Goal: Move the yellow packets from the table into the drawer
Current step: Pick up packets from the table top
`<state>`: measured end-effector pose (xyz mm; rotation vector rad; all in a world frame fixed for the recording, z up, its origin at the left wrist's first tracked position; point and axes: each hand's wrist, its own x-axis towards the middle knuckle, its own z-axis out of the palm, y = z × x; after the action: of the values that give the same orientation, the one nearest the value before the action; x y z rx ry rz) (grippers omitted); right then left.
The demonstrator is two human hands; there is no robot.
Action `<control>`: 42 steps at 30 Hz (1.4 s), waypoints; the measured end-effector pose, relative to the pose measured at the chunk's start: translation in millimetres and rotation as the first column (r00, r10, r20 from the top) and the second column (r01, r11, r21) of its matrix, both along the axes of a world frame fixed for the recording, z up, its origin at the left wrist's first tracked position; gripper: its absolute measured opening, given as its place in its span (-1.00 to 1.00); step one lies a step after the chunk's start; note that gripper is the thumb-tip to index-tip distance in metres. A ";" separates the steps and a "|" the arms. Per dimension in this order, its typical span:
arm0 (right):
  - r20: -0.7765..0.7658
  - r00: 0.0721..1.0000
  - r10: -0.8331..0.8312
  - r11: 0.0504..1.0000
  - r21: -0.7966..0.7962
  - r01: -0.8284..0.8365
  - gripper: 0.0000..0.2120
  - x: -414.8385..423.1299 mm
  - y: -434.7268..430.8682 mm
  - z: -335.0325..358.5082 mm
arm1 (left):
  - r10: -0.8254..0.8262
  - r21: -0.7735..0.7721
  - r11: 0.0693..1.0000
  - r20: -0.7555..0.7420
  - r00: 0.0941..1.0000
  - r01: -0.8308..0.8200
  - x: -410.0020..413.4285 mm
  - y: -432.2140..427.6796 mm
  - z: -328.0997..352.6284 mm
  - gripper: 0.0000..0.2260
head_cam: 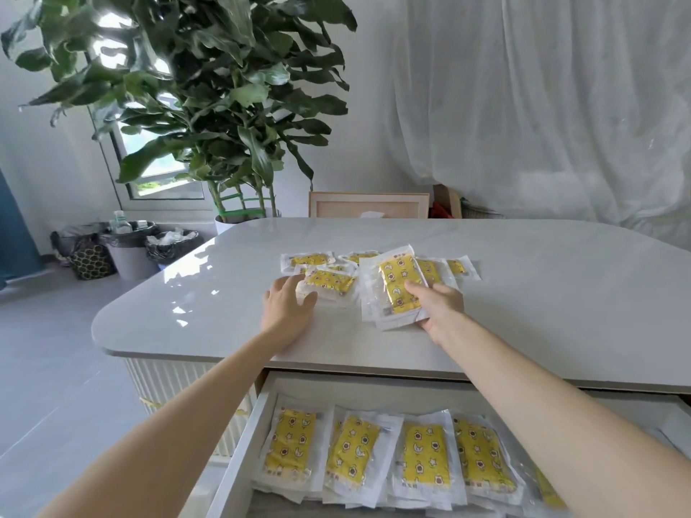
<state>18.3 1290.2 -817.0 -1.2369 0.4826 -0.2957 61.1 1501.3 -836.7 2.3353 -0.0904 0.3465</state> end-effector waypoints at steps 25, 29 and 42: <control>0.084 0.982 0.167 0.952 0.245 -0.183 -0.77 21.8 -26.8 -18.0 | 0.062 0.007 0.998 0.145 0.988 -0.063 41.1 -17.9 1.0 -0.10; 0.097 0.981 0.170 0.948 0.255 -0.189 -0.57 18.1 -25.8 -19.1 | -0.057 -0.126 0.988 0.223 0.973 0.086 30.7 -13.5 0.7 -0.26; 0.080 0.953 0.294 0.897 0.322 -0.304 -0.53 -48.5 -15.0 13.5 | -0.287 -0.366 0.877 0.121 0.950 0.311 -39.6 -11.6 40.3 -0.62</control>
<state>-30.2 1275.2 -803.6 -0.9572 0.2941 0.0315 21.5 1489.7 -796.4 1.8867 -0.3787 0.2548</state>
